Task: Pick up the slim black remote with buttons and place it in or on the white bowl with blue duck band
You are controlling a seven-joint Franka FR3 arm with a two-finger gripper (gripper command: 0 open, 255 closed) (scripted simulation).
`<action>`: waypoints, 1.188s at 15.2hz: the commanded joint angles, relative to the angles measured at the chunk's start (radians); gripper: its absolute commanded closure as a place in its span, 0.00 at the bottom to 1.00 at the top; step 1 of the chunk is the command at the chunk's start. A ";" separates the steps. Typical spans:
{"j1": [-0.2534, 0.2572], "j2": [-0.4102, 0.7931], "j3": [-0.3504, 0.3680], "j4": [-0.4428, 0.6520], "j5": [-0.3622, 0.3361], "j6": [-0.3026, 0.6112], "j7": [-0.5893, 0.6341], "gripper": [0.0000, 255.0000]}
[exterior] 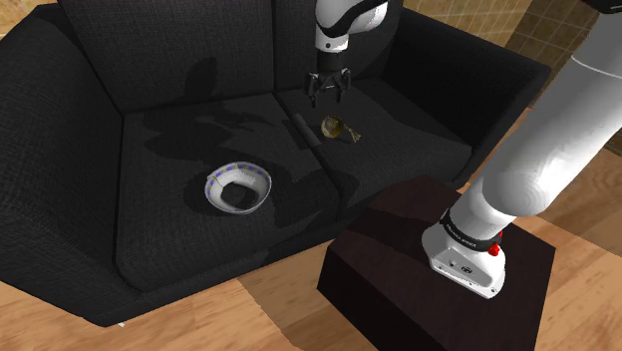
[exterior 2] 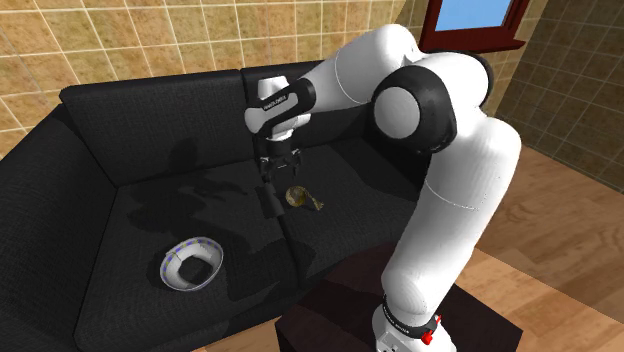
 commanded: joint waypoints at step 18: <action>-0.012 0.436 0.005 0.240 0.075 0.113 0.020 0.00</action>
